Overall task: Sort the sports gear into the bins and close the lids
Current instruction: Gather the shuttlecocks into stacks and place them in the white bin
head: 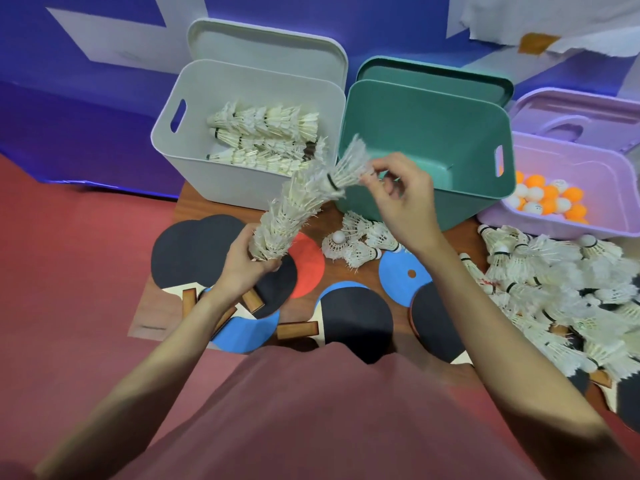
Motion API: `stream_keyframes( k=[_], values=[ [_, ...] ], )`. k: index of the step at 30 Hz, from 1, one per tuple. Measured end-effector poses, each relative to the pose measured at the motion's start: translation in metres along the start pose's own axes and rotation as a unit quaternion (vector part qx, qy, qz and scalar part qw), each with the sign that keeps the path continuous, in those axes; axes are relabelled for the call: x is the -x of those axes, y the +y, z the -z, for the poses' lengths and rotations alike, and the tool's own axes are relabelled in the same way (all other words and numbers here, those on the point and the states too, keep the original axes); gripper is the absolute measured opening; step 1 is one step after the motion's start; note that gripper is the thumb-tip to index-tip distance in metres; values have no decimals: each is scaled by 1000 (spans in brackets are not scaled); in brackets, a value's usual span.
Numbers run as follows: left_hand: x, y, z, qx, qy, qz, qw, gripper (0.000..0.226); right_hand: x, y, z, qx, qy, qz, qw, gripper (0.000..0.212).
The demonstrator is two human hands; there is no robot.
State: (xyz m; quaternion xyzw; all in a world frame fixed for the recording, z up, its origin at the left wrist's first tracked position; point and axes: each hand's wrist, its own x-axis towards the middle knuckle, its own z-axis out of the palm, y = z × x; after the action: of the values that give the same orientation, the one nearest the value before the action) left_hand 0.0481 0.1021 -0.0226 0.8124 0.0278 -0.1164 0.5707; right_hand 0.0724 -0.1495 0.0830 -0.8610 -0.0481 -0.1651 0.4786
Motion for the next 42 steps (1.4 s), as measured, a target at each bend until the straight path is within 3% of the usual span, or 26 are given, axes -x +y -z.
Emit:
stream_keyframes(
  k=[3,7,13,21,25,26,28,31,34,38,42],
  values=[
    [-3,-1,2,-22,-24,-14,999,60,-1,0,-6,15,-129,8,991,5],
    [-4,-5,5,-30,-65,-20,997,73,-4,1,-7,11,-162,5,987,4],
    [-1,-2,1,21,-92,-10,995,76,-2,1,-12,-2,-102,-16,995,7],
    [-6,7,-3,95,-100,-1,990,77,1,-13,-7,-25,11,36,999,26],
    [-5,3,-1,89,-95,1,992,76,10,10,-9,-55,106,-55,991,12],
    [-5,1,0,89,-95,3,992,76,14,23,-12,-28,96,-82,992,9],
    [-3,-4,3,87,-93,6,992,74,25,54,-23,73,0,-116,991,12],
    [0,-7,6,89,-84,14,992,73,40,84,-50,219,-201,-109,948,27],
    [1,-8,9,93,-77,22,992,73,42,92,-82,343,-332,-38,878,48],
    [1,-8,14,102,-72,28,992,72,37,88,-107,487,-392,36,780,37],
    [1,-11,20,99,-61,33,993,71,35,92,-113,539,-376,96,748,22]
  ],
)
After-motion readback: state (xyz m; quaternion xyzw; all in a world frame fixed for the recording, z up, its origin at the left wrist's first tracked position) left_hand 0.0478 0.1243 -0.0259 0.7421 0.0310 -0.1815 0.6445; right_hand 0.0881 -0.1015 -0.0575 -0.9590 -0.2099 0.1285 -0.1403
